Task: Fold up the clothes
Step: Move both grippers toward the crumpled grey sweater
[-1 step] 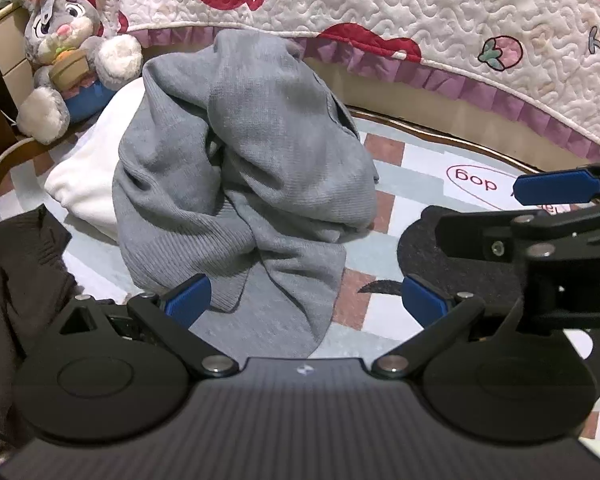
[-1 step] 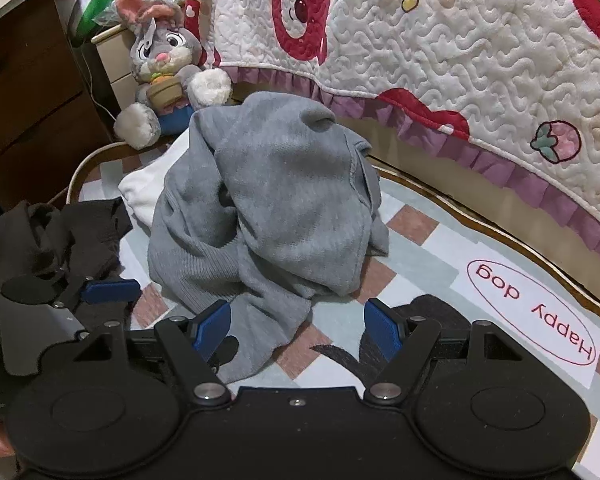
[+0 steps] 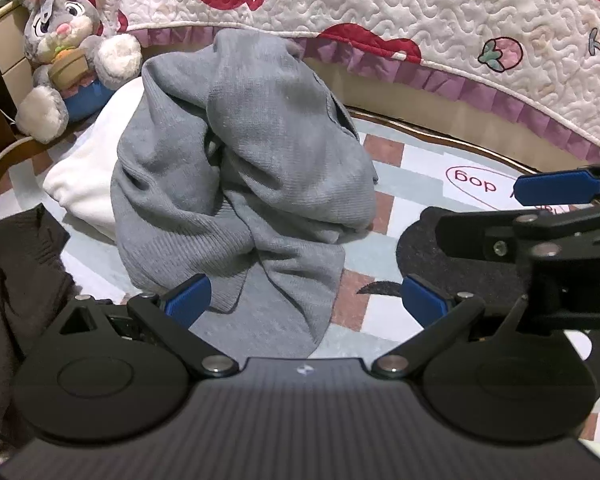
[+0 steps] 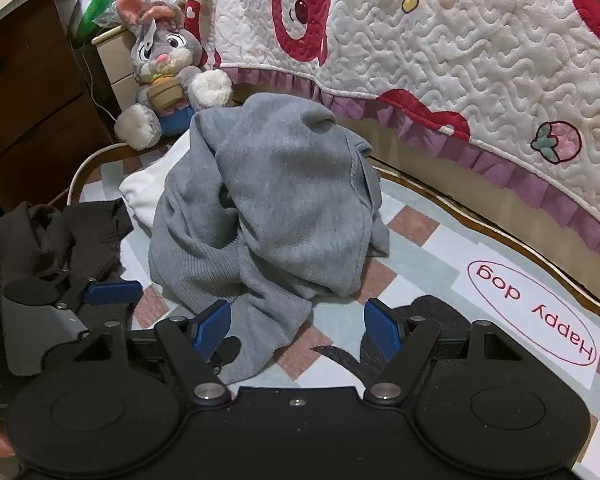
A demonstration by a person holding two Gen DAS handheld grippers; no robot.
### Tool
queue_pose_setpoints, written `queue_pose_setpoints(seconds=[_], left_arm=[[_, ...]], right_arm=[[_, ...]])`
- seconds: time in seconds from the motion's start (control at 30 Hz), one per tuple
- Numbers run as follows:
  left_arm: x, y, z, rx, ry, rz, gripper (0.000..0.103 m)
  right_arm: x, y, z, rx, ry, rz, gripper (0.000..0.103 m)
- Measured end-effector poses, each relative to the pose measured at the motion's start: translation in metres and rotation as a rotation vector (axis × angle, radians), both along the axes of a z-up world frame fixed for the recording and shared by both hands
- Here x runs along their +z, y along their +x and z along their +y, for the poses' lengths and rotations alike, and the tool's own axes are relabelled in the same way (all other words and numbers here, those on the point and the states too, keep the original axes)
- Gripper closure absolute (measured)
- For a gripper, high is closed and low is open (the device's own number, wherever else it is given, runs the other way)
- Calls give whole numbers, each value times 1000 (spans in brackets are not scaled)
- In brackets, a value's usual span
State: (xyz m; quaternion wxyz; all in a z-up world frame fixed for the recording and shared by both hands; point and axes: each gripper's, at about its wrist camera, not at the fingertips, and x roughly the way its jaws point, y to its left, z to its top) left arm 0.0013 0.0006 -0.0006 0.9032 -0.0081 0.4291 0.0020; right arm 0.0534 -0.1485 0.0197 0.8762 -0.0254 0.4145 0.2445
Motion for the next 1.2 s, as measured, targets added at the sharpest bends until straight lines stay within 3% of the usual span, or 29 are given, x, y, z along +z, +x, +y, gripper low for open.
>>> queue_pose_setpoints(seconds=[0.23, 0.53, 0.73, 0.87, 1.2], left_arm=[[-3, 8, 4, 26, -37, 70, 1], [3, 2, 16, 39, -50, -2, 1], [-6, 6, 22, 75, -51, 16, 1], [-11, 8, 26, 82, -66, 25, 1], [-9, 7, 30, 82, -109, 29, 2]], right_arm=[[7, -2, 7, 1, -10, -15, 25], [-1, -10, -4, 5, 73, -54, 25], [3, -10, -3, 8, 87, -68, 26], [1, -11, -2, 27, 77, -69, 35], [3, -10, -2, 13, 74, -79, 35]])
